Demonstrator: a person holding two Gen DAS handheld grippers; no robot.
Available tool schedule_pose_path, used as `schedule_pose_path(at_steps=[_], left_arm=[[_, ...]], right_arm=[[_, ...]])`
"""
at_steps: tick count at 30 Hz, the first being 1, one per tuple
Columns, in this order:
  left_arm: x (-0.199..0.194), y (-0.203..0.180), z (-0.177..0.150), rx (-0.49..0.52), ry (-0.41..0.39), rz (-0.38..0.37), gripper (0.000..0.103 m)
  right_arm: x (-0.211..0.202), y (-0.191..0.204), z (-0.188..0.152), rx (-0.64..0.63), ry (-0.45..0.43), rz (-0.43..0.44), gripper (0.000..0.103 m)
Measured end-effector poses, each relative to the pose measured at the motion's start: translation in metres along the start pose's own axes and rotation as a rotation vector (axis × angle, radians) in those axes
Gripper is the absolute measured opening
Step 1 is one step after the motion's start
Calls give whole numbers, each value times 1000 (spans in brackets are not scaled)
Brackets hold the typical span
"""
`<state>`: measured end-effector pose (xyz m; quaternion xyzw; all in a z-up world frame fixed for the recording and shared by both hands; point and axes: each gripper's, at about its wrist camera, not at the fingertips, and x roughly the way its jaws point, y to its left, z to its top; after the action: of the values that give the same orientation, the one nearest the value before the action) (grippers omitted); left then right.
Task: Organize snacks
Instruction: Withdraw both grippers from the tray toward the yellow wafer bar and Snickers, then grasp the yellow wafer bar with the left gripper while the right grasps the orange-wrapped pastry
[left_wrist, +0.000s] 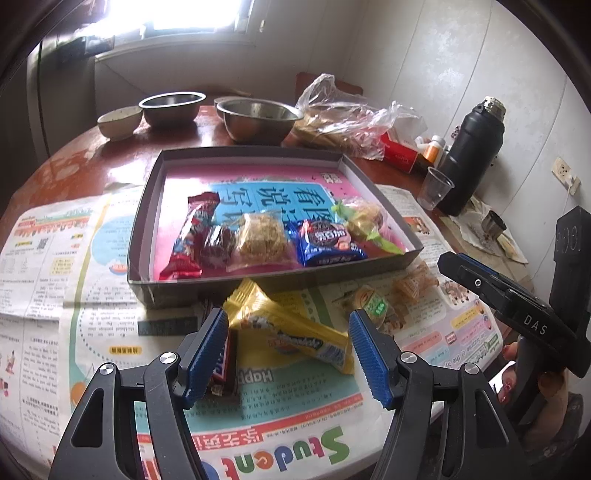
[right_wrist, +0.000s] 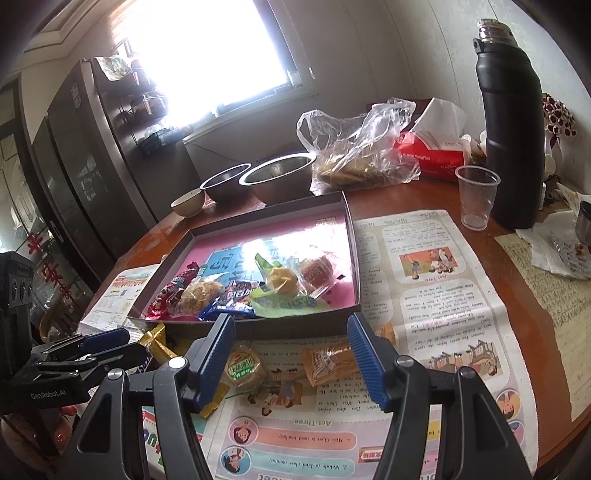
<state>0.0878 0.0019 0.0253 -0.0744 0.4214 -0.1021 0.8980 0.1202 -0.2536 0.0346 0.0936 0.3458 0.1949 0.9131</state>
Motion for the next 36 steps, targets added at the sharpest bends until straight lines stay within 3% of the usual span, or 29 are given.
schedule_pose_path(at_steps=[12,23,33,36], left_arm=[[16,3,-19,-81,93,-90,70],[36,2,-17,-134,119,-110,70],[50,10,-10,-165,125,-102,70],[52,10,-7,-163,119,-102,70]], right_arm=[[15,-19,-18,105,124,2,63],[38,-33,-27,196,183,-42,63],[60,-19,-18,71,142,-197,63],[64,-13,-20,-3,127,-256,56]])
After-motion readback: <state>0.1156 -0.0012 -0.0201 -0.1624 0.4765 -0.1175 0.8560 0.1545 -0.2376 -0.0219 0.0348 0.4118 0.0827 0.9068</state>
